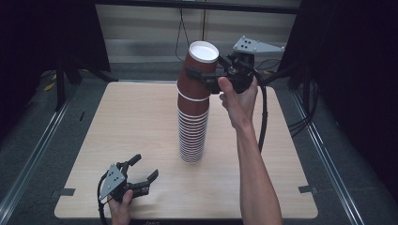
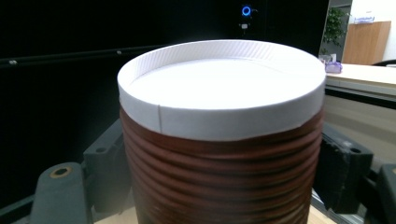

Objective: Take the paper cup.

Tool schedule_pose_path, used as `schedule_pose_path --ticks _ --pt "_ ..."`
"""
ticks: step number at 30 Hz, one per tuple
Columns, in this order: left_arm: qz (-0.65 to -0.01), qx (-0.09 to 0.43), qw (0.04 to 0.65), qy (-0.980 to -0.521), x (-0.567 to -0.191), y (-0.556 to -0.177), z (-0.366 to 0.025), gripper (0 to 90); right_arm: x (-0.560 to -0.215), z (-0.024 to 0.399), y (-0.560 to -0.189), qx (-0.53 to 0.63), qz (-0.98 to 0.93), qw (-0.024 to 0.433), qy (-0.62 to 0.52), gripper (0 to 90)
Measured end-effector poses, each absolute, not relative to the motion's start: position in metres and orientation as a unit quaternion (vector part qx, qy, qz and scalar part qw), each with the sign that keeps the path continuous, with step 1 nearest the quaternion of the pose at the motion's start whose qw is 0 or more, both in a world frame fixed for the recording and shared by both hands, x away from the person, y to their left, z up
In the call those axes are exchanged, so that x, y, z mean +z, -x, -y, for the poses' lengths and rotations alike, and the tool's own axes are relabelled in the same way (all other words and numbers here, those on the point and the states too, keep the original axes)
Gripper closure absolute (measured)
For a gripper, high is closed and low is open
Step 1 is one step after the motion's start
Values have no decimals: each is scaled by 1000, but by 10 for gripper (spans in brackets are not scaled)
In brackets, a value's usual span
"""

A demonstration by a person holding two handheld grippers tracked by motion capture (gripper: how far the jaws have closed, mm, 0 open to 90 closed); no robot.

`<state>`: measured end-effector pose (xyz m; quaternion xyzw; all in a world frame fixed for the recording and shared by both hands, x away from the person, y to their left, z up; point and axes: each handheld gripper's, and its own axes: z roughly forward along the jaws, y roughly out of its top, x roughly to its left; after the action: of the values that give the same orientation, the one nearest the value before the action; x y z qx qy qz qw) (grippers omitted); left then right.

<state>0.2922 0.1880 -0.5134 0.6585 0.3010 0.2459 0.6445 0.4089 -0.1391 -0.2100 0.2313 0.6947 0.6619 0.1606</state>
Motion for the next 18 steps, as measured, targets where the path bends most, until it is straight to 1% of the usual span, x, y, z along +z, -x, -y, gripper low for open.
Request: schedule_pose_path --ticks 12,18 --pt "-302 247 645 -657 -513 -292 -188 158 -201 147 -410 695 -663 157 -230 202" --pt "-304 248 644 -657 -514 -292 -188 158 -196 147 -408 701 -656 165 -226 203"
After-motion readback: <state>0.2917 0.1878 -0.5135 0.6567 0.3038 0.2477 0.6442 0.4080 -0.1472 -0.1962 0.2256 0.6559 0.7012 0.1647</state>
